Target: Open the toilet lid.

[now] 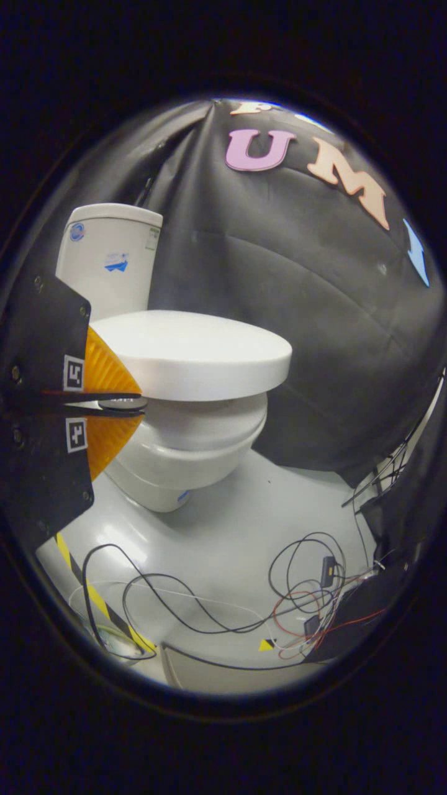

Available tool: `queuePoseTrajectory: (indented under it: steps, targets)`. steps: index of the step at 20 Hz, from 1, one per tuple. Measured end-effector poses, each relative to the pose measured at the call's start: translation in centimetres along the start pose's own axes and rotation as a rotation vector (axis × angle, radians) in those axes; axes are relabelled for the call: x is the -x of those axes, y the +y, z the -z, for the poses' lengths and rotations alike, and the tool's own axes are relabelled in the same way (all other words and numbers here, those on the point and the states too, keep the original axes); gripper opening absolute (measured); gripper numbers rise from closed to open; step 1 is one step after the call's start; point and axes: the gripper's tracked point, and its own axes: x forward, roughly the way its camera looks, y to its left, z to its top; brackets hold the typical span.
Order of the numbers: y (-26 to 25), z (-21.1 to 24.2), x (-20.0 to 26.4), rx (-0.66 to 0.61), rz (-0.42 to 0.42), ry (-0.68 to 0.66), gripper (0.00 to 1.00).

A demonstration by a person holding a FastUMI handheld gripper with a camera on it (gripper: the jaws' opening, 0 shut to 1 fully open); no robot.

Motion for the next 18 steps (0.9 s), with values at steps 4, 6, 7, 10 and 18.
queuePoseTrajectory:
  steps: [4, 6, 7, 10, 18]
  targets:
    - [3.6, -0.4, 2.0, 0.141, -0.059, -0.018, 0.01]
    - [5.8, -0.2, 3.1, 0.237, -0.101, -0.037, 0.01]
    - [7.0, -0.1, 3.6, 0.280, -0.124, -0.047, 0.01]
    - [10.1, 0.5, 5.2, 0.402, -0.175, -0.075, 0.01]
    - [14.5, 1.8, 6.8, 0.559, -0.211, -0.157, 0.02]
